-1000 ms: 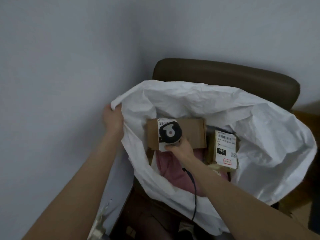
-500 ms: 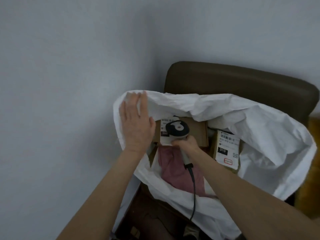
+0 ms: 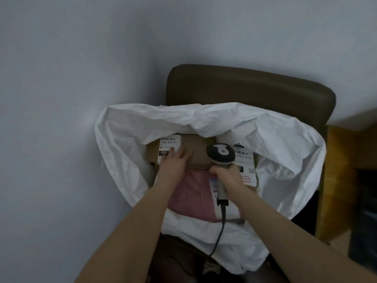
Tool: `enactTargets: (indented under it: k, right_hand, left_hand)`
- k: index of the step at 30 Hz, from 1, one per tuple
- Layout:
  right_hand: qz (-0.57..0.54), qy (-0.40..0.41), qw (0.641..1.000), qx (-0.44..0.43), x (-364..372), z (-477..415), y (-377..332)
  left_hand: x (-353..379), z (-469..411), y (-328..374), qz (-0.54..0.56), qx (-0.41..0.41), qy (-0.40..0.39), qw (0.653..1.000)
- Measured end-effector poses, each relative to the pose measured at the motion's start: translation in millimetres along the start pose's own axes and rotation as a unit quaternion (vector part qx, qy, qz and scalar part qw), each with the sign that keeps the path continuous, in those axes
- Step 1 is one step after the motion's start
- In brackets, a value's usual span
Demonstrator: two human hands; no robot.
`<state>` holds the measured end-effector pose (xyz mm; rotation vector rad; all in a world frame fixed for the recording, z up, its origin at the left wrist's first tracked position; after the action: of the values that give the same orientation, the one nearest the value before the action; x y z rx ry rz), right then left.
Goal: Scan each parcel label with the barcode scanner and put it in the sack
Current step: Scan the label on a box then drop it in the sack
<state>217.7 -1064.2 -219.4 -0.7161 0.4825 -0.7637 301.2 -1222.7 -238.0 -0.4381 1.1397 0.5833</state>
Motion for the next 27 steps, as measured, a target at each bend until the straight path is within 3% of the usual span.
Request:
enactTargets:
  k: [5, 11, 21, 27]
  right_hand:
    - [-0.045, -0.004, 0.999, 0.022, -3.2, 12.7, 1.1]
    - [-0.113, -0.014, 0.993, 0.033, -31.1, 58.3, -1.4]
    - [-0.224, -0.029, 0.973, 0.048, -94.7, 166.2, 11.1]
    - [-0.225, -0.056, 0.97, 0.069, -141.3, 240.2, 43.3]
  left_hand:
    - [6.2, 10.4, 2.1, 0.03, -0.013, -0.058, 0.998]
    - [-24.7, 39.5, 12.5, 0.03, -0.014, -0.063, 0.998]
    - [-112.4, 150.2, 82.0, 0.056, -0.036, 0.025, 0.997]
    - [-119.0, 226.1, 143.0, 0.055, -0.028, 0.033, 0.998]
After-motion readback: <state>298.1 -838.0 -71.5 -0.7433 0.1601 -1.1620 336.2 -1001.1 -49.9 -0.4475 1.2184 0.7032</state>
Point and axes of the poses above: each hand's wrist, its own z-axis away from the middle knuckle, its own x-axis out of the palm, y = z × x, the point moved 10 cm from there along -z, towards the middle knuckle, and after that the axes turned 4 degrees about -x, right-handed, at the moved point
